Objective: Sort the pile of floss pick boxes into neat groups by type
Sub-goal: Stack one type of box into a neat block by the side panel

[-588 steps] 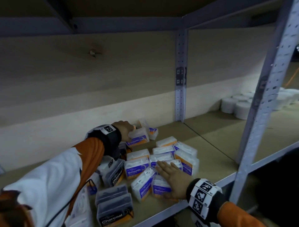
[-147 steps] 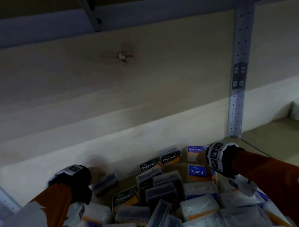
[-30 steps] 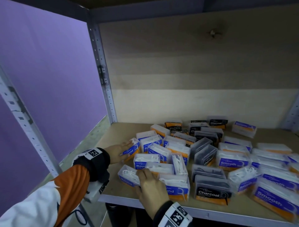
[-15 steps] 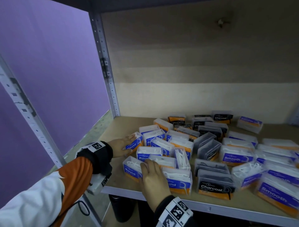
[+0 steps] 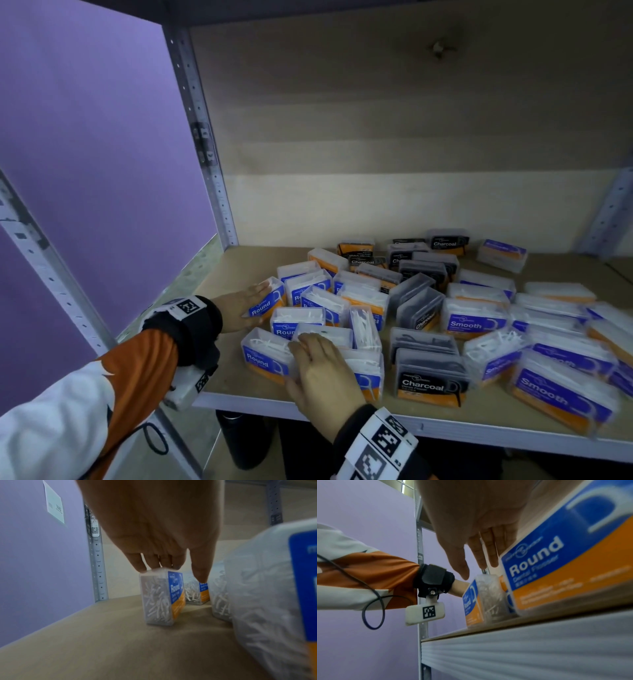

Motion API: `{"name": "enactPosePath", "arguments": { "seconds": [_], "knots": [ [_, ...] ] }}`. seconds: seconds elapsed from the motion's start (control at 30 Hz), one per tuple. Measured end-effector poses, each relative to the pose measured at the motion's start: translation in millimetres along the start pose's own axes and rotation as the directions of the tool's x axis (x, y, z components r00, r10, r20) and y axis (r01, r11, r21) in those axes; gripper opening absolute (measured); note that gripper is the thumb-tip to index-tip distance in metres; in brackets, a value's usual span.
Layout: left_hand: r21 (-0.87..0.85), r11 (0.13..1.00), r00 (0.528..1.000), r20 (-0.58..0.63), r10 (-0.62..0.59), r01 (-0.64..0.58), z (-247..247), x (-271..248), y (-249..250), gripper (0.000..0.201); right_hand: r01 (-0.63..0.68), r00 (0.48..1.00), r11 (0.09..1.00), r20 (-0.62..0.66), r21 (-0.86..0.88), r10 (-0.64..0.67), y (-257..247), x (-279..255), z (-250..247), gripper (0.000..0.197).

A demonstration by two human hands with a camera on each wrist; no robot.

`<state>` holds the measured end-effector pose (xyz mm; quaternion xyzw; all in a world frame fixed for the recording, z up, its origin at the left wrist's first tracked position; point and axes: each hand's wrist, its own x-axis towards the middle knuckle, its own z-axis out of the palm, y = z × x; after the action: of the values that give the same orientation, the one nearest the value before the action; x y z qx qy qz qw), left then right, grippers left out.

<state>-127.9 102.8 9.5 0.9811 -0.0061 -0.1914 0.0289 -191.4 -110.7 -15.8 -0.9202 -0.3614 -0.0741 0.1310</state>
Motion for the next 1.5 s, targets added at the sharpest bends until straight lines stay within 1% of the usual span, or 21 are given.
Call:
{"name": "enactPosePath", "arguments": {
  "seconds": [0.13,0.17,0.2,0.23,0.3,0.37,0.43,0.53,0.67,0.8,0.93,1.0,1.2,1.37,1.5],
  "knots": [
    [0.021,1.000,1.000,0.020,-0.023,0.022,-8.0,1.4,0.6,0.072,0.005,1.000,1.000,-0.004,-0.024,-0.005,17.0,-12.6,-18.9,0.052],
    [0.027,0.999,0.999,0.026,-0.027,0.026,-10.8,2.6,0.4,0.071,0.001,1.000,1.000,0.004,-0.004,-0.001,23.9,-15.8,-26.6,0.054],
    [0.031,0.999,0.999,0.030,-0.030,0.029,-13.9,4.1,0.6,0.070,-0.013,1.000,0.999,0.025,0.039,0.012,30.8,-19.6,-33.7,0.056],
    [0.039,0.999,0.999,0.031,-0.037,0.035,-17.3,5.7,1.3,0.069,-0.016,0.997,0.997,0.081,0.072,0.010,40.0,-22.2,-36.4,0.056],
    [0.070,0.997,0.999,0.034,-0.040,0.037,-25.7,9.1,5.0,0.063,0.030,0.996,0.998,0.081,0.064,-0.035,60.5,-31.4,-44.7,0.052],
    [0.094,0.996,0.999,0.040,-0.009,0.005,-35.1,14.1,10.6,0.056,0.028,0.998,0.998,0.051,0.052,-0.031,78.8,-39.2,-57.2,0.053],
    [0.118,0.993,0.999,0.043,0.021,-0.025,-44.2,19.6,18.5,0.052,0.005,0.998,0.999,0.060,0.039,-0.007,95.4,-44.6,-72.7,0.053],
    [0.153,0.987,0.998,0.036,0.049,-0.054,-57.4,31.5,36.7,0.051,-0.016,0.998,0.999,0.056,-0.044,0.019,123.2,-54.6,-97.1,0.051],
    [0.195,0.970,0.990,0.018,0.143,-0.143,-75.5,48.2,71.9,0.048,-0.099,0.992,0.989,0.069,-0.111,0.108,162.9,-65.4,-129.6,0.053],
    [0.190,0.958,0.976,0.019,0.216,-0.216,-93.9,69.0,104.1,0.046,-0.147,0.981,0.965,0.092,-0.217,0.170,206.2,-66.5,-156.3,0.052],
    [0.232,0.928,0.955,0.014,0.296,-0.291,-111.6,90.4,138.6,0.043,-0.202,0.955,0.920,0.140,-0.337,0.261,252.5,-64.1,-173.2,0.049],
    [0.265,0.911,0.946,0.016,0.323,-0.315,-119.3,101.4,156.6,0.041,-0.233,0.936,0.902,0.169,-0.363,0.310,275.9,-61.4,-179.3,0.051],
    [0.269,0.904,0.939,0.003,0.345,-0.333,-135.4,141.5,204.8,0.039,-0.303,0.874,0.853,0.232,-0.425,0.427,345.6,-45.3,-182.7,0.056],
    [0.279,0.894,0.934,0.030,0.356,-0.350,-145.5,173.9,237.7,0.043,-0.329,0.813,0.846,0.331,-0.419,0.480,388.8,-19.8,-171.7,0.057],
    [0.316,0.867,0.920,0.060,0.386,-0.385,-152.1,193.6,260.2,0.043,-0.290,0.810,0.848,0.358,-0.443,0.464,413.1,1.5,-161.1,0.059]
  ]
}}
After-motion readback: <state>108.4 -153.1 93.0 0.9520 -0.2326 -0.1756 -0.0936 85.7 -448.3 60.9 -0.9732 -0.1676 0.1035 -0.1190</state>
